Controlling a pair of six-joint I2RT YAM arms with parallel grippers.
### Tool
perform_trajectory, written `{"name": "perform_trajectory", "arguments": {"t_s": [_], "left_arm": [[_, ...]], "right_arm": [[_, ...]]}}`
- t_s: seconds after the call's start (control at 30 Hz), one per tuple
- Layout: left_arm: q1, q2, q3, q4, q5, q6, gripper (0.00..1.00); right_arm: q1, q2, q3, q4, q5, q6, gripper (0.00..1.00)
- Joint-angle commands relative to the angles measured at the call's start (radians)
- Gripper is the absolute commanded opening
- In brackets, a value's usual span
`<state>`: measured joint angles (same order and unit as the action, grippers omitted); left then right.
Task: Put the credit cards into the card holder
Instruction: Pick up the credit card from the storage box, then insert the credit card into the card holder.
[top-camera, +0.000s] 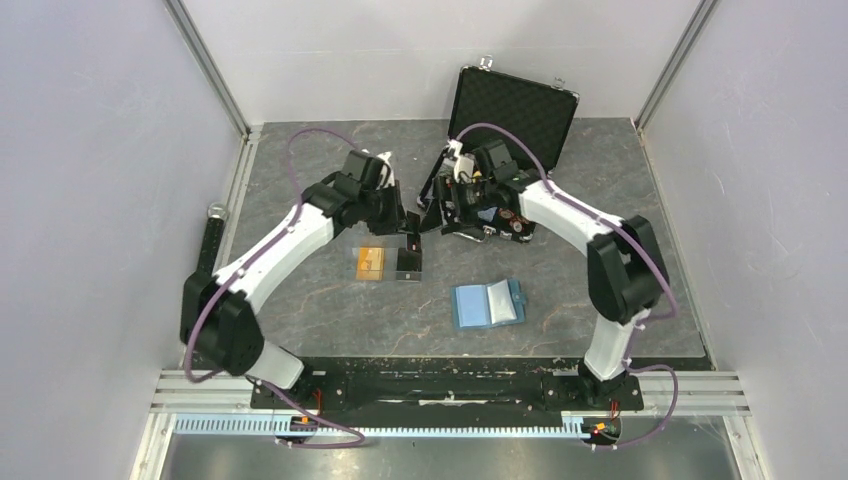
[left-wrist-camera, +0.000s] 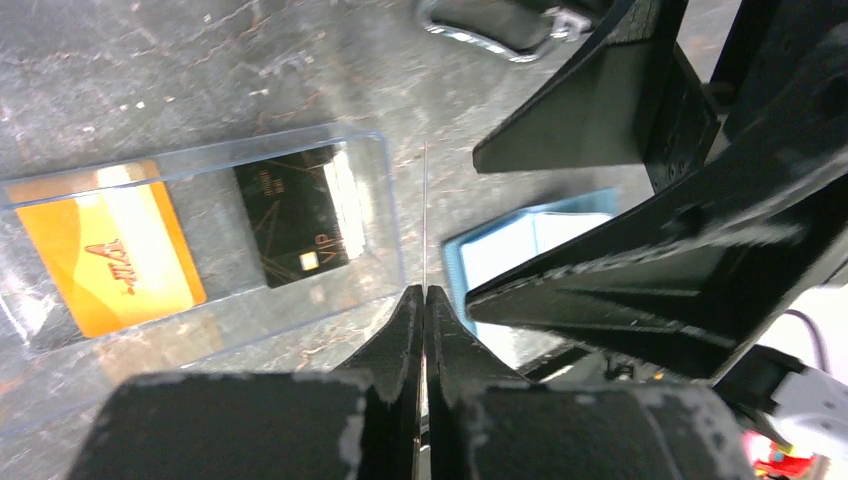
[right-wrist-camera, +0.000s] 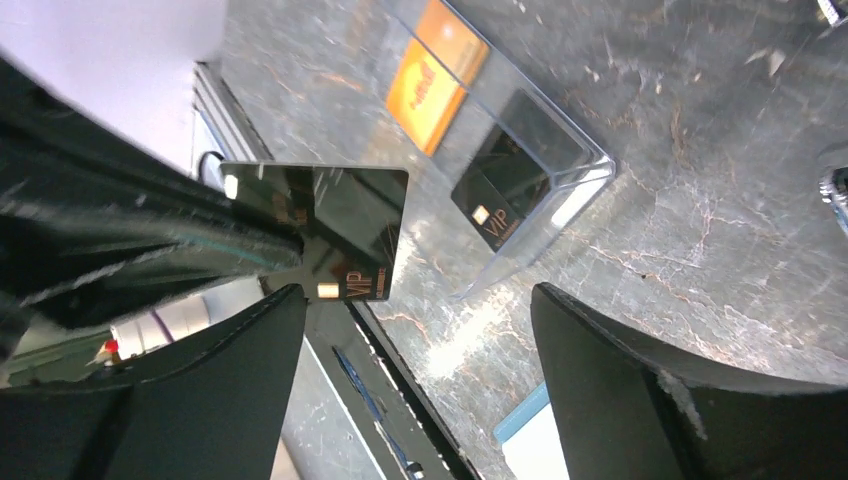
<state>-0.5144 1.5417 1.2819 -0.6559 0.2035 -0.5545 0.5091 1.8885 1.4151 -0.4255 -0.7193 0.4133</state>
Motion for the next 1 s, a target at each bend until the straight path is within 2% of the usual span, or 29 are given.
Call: {"name": "perform_trajectory", "arguments": {"t_s": [0.0, 0.13, 0.23, 0.37, 0.5, 0.6, 0.67, 0.8, 0.83, 0.9, 0.97], "left_arm": [[0.027, -0.123, -0.093, 0.157, 0.126, -0.077, 0.02], [0.046, -0.215, -0.230, 0.392, 0.296, -0.175, 0.02], [0.051, -0.251, -0.310, 0.562, 0.402, -0.250, 0.02], [0.051, -0.284, -0.381, 0.765, 0.478, -0.338, 0.02], [0.051, -0.280, -0.400, 0.860, 0.544, -0.384, 0.02], [0.050, -0.275, -0.404, 0.887, 0.568, -0.403, 0.02], [0.050, -0.278, -0.408, 0.888, 0.566, -0.401, 0.02], [0.050, -0.282, -0.422, 0.888, 0.560, -0.404, 0.03], [0.049, -0.283, -0.426, 0.889, 0.561, -0.406, 0.05], [0.049, -0.288, -0.436, 0.889, 0.555, -0.407, 0.15], [0.050, -0.296, -0.444, 0.884, 0.548, -0.402, 0.31]], "right_arm": [[-0.054, -0.173, -0.086, 0.144, -0.049, 0.021, 0.87], [-0.109, -0.291, -0.263, 0.398, -0.171, 0.159, 0.88], [-0.126, -0.360, -0.370, 0.614, -0.244, 0.286, 0.85], [-0.126, -0.389, -0.438, 0.708, -0.285, 0.345, 0.78], [-0.124, -0.395, -0.459, 0.735, -0.305, 0.355, 0.71], [-0.123, -0.401, -0.477, 0.791, -0.322, 0.397, 0.57], [-0.122, -0.406, -0.496, 0.869, -0.333, 0.454, 0.43], [-0.120, -0.419, -0.544, 1.023, -0.347, 0.560, 0.23], [-0.118, -0.422, -0.552, 1.060, -0.350, 0.586, 0.16], [-0.118, -0.423, -0.569, 1.123, -0.357, 0.628, 0.02], [-0.118, -0.426, -0.574, 1.140, -0.361, 0.639, 0.00]]}}
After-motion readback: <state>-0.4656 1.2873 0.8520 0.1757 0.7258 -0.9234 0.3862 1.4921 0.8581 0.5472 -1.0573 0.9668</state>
